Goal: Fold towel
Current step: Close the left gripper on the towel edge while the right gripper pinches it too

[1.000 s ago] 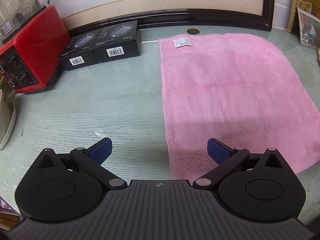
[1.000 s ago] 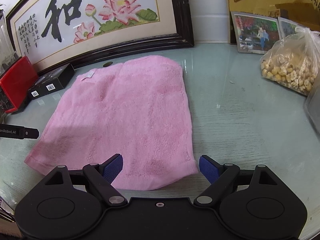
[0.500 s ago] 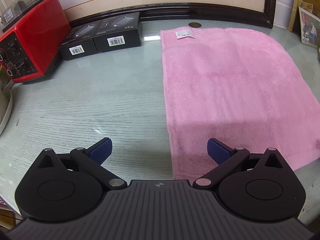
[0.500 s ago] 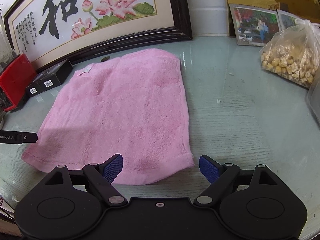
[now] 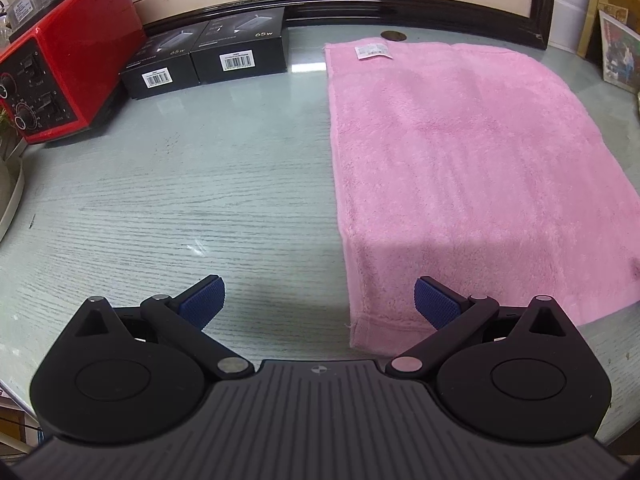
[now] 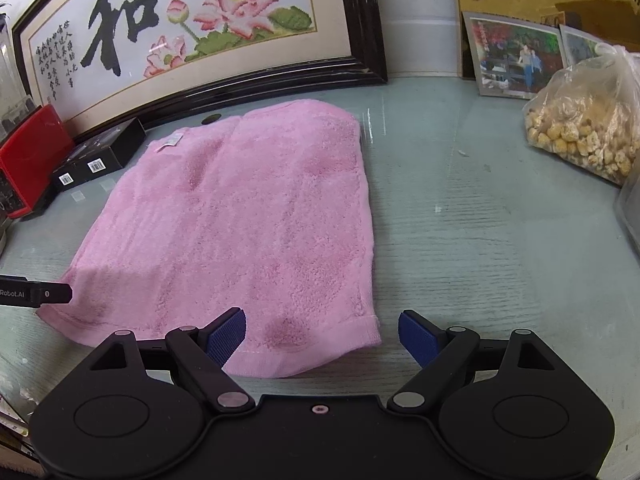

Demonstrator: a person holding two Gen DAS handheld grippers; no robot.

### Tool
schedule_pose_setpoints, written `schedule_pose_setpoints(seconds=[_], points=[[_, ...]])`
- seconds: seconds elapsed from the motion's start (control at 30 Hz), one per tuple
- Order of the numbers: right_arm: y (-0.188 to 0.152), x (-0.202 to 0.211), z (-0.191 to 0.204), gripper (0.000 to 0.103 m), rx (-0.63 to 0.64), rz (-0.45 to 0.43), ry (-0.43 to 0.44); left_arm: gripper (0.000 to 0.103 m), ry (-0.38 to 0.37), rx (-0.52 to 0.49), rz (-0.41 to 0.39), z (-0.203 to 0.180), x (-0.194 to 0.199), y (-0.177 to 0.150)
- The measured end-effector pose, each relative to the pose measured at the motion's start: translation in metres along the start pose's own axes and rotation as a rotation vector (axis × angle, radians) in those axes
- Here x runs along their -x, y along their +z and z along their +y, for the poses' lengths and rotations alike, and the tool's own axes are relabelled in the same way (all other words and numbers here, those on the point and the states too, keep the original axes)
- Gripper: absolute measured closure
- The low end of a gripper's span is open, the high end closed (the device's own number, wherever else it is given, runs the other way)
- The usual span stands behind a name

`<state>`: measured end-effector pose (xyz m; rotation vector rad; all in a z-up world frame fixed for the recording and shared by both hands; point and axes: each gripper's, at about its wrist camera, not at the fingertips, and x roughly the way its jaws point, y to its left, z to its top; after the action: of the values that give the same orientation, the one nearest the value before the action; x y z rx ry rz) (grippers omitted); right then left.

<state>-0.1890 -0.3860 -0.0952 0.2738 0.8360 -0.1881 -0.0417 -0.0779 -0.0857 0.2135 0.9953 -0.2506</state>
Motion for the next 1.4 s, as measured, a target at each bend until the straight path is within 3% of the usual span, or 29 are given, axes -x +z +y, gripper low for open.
schedule_pose_setpoints(seconds=[0.53, 0.67, 0.83, 1.13, 1.23, 1.4], points=[[0.000, -0.002, 0.004, 0.020, 0.028, 0.002, 0.002, 0.010, -0.065, -0.013, 0.013, -0.010, -0.002, -0.003], [0.000, -0.003, 0.004, 0.021, 0.035, 0.003, 0.003, 0.023, -0.083, -0.019, 0.026, -0.011, -0.004, -0.003], [0.000, -0.003, 0.006, 0.021, 0.044, 0.003, 0.003, 0.025, -0.093, -0.016, 0.030, -0.011, -0.004, -0.004], [0.000, -0.004, 0.007, 0.044, 0.060, 0.005, 0.005, 0.045, -0.117, -0.032, 0.019, -0.015, -0.001, -0.004], [0.000, -0.005, 0.008, 0.059, 0.065, 0.005, 0.005, 0.057, -0.126, -0.038, 0.014, -0.016, 0.001, -0.004], [0.000, -0.005, 0.009, 0.077, 0.070, 0.005, 0.007, 0.092, -0.127, -0.053, 0.001, -0.019, 0.004, -0.005]])
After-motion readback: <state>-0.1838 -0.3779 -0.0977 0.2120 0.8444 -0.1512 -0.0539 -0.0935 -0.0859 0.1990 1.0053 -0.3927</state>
